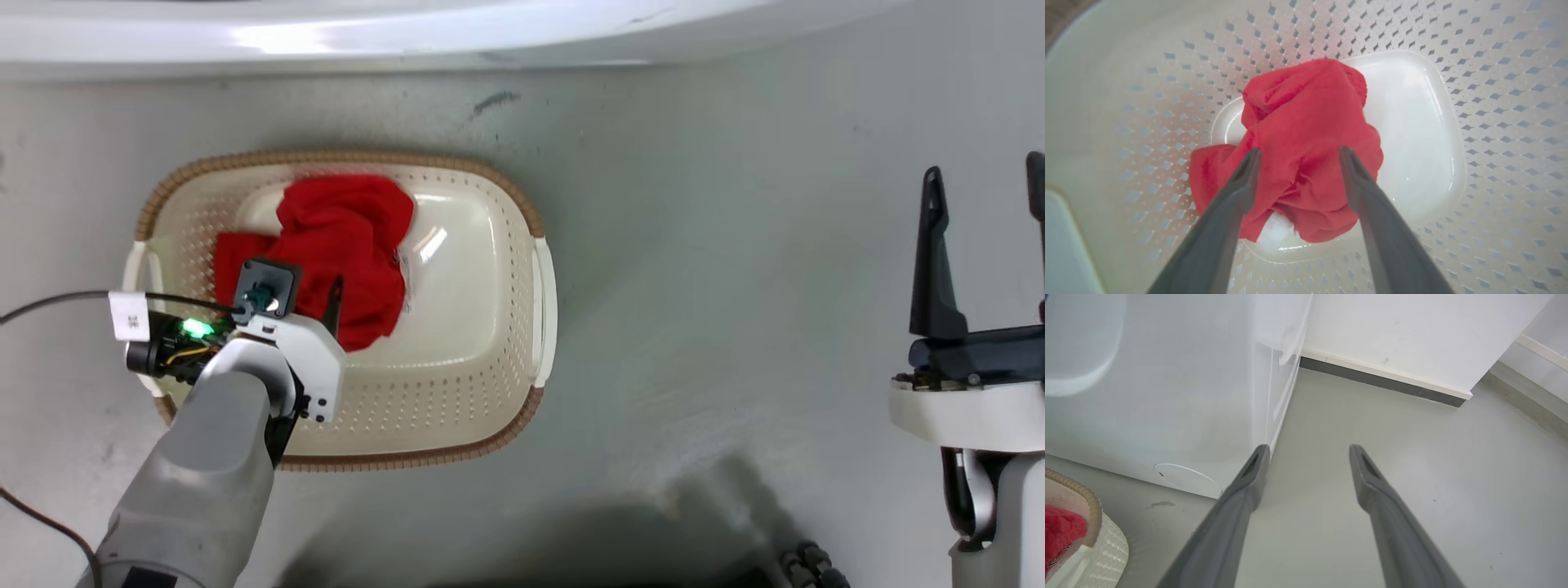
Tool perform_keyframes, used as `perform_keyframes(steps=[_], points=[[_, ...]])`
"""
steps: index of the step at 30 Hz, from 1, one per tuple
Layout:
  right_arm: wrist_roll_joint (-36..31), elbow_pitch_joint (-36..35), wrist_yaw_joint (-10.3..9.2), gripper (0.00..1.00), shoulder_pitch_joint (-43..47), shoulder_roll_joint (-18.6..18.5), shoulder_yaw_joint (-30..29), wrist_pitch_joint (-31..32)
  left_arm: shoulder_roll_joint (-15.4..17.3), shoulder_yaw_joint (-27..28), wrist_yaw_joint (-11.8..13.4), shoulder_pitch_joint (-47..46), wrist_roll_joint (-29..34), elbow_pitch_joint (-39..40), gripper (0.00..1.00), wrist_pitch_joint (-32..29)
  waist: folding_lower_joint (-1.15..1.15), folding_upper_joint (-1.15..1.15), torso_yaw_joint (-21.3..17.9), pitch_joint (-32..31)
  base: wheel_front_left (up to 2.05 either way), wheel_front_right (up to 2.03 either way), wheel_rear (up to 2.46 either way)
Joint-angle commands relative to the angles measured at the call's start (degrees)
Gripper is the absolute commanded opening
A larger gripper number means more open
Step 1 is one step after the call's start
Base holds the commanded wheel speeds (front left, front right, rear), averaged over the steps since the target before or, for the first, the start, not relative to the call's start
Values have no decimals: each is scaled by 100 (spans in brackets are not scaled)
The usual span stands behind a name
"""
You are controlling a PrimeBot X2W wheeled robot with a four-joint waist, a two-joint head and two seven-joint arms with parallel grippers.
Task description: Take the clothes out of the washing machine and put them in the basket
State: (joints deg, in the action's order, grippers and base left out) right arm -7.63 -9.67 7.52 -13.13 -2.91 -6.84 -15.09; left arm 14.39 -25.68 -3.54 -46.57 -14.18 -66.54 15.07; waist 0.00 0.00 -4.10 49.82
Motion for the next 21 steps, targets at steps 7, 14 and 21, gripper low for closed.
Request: perform_keyframes(steps=[7, 14, 21], points=[[42, 406, -6, 100, 82, 5, 15, -12, 86, 195, -29, 722, 18, 930, 100, 15, 0, 0, 88, -1154, 0, 0, 0], [133, 830, -6, 100, 253, 5, 74, -12, 110, 512, 23, 1566, 93, 1773, 100, 14, 0, 0, 121, -2050, 0, 0, 0], [192, 1056, -6, 100, 419, 4, 94, -12, 161, 826, 10, 2257, 229, 2559, 100, 15, 0, 0, 126, -2633, 0, 0, 0]])
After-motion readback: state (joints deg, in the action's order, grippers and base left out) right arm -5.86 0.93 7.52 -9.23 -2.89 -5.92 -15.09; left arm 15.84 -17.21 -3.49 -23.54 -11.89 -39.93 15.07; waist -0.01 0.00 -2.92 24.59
